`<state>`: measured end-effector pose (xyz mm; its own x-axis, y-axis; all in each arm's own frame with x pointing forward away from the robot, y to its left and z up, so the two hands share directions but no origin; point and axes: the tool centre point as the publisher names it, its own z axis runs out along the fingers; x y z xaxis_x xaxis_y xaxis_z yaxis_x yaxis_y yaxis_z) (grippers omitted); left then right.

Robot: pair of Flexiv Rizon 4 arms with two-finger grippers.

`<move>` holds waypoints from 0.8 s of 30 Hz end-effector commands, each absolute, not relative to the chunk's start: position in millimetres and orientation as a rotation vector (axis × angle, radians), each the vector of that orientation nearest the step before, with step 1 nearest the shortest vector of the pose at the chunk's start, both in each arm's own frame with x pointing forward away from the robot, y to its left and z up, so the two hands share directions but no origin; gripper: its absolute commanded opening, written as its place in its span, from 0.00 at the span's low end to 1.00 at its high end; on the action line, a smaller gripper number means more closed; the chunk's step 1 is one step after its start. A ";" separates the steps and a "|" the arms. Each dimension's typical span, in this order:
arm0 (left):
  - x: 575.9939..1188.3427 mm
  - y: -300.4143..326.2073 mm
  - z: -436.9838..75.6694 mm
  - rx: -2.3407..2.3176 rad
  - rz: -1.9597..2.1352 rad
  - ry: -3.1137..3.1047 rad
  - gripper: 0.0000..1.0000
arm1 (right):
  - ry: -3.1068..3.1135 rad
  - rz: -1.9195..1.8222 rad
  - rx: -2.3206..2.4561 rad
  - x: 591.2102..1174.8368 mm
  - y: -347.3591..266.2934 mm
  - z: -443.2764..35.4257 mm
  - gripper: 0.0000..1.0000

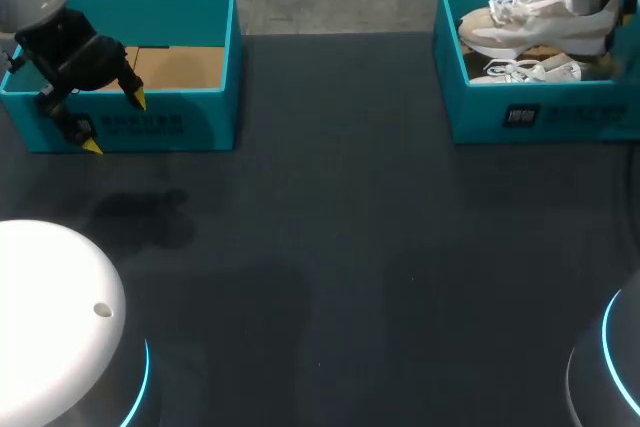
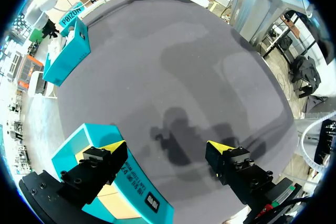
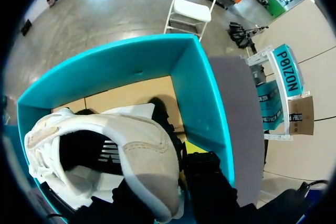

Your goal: Take the shoe out of the shoebox, open the shoe tongue, remove and reinsert the insole, then place the shoe into the shoebox

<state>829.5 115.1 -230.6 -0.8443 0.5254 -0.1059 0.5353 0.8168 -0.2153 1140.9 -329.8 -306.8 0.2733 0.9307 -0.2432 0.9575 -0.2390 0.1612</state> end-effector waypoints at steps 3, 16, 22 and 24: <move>829.3 115.0 -230.3 0.864 -0.364 2.957 1.00 | 1.735 -0.144 2.279 1145.4 -328.4 -304.5 0.00; 829.3 115.0 -230.3 0.864 -0.364 2.957 1.00 | 1.760 -0.170 2.262 1152.3 -336.8 -321.3 0.00; 829.3 115.0 -230.3 0.864 -0.364 2.957 1.00 | 1.794 -0.160 2.238 1160.0 -334.8 -328.7 0.00; 829.3 115.0 -230.3 0.864 -0.364 2.957 1.00 | 1.797 -0.163 2.236 1161.9 -335.0 -330.4 0.00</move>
<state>829.5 115.1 -230.6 -0.8443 0.5254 -0.1059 0.5353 0.8168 -0.2153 1153.5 -334.3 -327.0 0.2249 0.9413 -0.2516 0.9702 -0.1924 0.1474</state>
